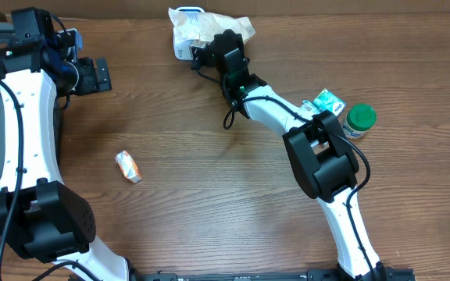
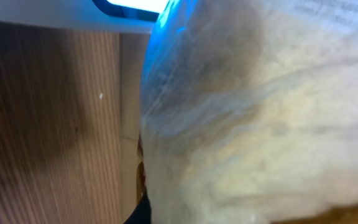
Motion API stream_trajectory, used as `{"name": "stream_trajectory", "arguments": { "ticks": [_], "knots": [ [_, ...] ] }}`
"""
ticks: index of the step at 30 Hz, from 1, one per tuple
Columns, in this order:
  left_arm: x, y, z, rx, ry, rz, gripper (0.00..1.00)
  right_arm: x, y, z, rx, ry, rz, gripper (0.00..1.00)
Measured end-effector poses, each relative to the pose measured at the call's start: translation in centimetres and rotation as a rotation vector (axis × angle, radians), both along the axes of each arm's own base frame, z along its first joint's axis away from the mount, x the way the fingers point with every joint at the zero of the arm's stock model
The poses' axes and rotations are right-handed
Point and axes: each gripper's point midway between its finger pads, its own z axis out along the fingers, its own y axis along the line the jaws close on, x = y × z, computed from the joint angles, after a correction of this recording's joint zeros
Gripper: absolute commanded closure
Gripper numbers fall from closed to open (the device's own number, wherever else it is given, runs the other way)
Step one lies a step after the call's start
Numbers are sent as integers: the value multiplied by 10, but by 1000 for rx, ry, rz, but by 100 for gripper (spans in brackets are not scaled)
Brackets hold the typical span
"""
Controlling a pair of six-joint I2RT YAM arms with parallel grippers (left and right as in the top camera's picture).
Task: Scan the item barcode
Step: 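Hold the PanTree bag in front of the scanner window, then carry the bag right and set it down beside the jar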
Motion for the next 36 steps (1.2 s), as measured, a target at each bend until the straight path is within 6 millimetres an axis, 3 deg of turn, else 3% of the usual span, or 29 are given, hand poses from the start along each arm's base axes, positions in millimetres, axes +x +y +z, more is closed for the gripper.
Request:
{"name": "stream_trajectory", "arguments": {
  "ticks": [15, 26, 29, 31, 35, 36],
  "knots": [
    [0, 0, 0, 0, 0, 0, 0, 2, -5, 10, -27, -44, -38, 96],
    [0, 0, 0, 0, 0, 0, 1, -19, 17, 14, 126, 14, -54, 96],
    [0, 0, 0, 0, 0, 0, 1, -32, 9, 39, 240, 61, -106, 96],
    [0, 0, 0, 1, 0, 0, 1, -49, 1, 66, 353, 106, -149, 96],
    [0, 1, 0, 3, 0, 1, 0, -99, -16, 133, 674, 226, -217, 96],
    [0, 0, 0, 2, 1, 1, 1, -120, -22, 159, 819, 279, -225, 96]
  ]
}}
